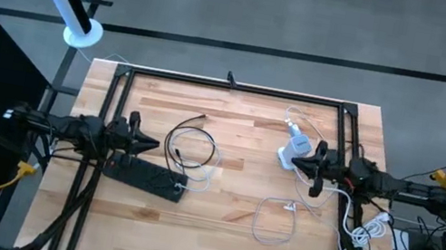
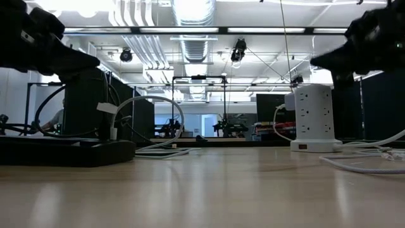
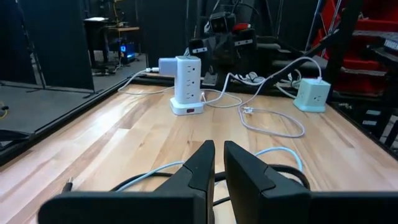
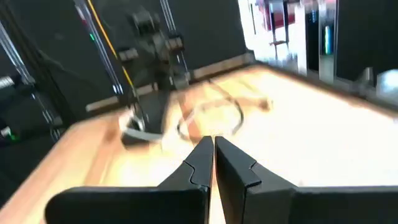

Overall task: Insert USB
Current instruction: Return to Home Position

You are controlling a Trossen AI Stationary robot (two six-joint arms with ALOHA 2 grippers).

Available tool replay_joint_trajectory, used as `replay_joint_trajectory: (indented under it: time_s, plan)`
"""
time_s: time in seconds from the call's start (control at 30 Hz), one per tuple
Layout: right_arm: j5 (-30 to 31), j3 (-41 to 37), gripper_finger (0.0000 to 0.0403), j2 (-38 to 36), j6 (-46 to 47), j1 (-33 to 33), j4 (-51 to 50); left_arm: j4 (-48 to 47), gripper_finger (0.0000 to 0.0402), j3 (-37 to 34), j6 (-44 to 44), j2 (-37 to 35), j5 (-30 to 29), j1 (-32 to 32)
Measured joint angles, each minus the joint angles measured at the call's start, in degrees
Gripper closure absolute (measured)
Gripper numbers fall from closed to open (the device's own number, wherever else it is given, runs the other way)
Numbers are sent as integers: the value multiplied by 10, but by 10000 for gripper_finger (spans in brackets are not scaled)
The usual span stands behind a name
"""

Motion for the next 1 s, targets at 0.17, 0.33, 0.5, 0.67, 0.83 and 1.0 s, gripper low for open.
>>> replay_joint_trajectory:
  time_s: [0.17,0.33,0.5,0.67,0.83,1.0]
  plan:
    - [-23,0,403,7,-29,0,-4,0,378,0,0,11,1,0]
    - [-23,0,403,17,-109,0,-5,0,378,0,0,20,1,0]
    - [-24,0,403,18,-139,0,-5,0,377,0,0,28,1,0]
    - [-24,0,403,18,-134,0,-6,0,377,0,0,34,1,0]
    - [-24,0,403,18,-134,0,-6,0,377,0,0,39,1,0]
    - [-24,0,403,18,-134,0,-6,0,377,0,0,41,1,0]
